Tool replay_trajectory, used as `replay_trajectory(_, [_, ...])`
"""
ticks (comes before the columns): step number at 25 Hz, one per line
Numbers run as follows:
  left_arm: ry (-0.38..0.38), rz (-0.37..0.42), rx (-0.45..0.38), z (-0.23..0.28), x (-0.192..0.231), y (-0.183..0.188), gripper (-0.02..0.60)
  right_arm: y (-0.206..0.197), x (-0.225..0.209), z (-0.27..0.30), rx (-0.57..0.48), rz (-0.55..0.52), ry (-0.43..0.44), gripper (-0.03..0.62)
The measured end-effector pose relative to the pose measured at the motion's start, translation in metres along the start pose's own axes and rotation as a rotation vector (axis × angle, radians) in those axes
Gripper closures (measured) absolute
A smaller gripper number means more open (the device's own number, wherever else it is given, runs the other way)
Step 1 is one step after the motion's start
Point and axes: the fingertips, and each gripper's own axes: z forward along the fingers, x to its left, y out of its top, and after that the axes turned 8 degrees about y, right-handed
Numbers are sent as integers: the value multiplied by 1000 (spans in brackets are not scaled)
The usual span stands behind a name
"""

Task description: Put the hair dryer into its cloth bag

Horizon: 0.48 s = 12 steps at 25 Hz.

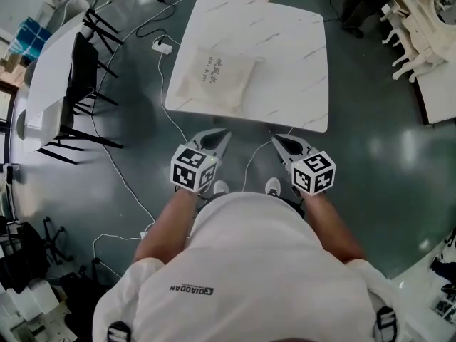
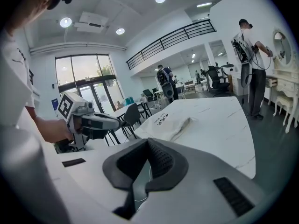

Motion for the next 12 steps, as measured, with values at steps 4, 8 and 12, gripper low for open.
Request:
replay_trajectory(4, [3, 5, 2, 0, -3, 3, 554, 1, -1, 0, 3, -2, 11, 572])
replay_trajectory(8, [10, 12, 3, -1, -6, 4, 554, 2, -1, -1, 3, -8, 20, 572])
replay_trajectory(12, [20, 13, 5, -3, -7, 3, 554, 1, 0, -4, 2, -12, 29, 572])
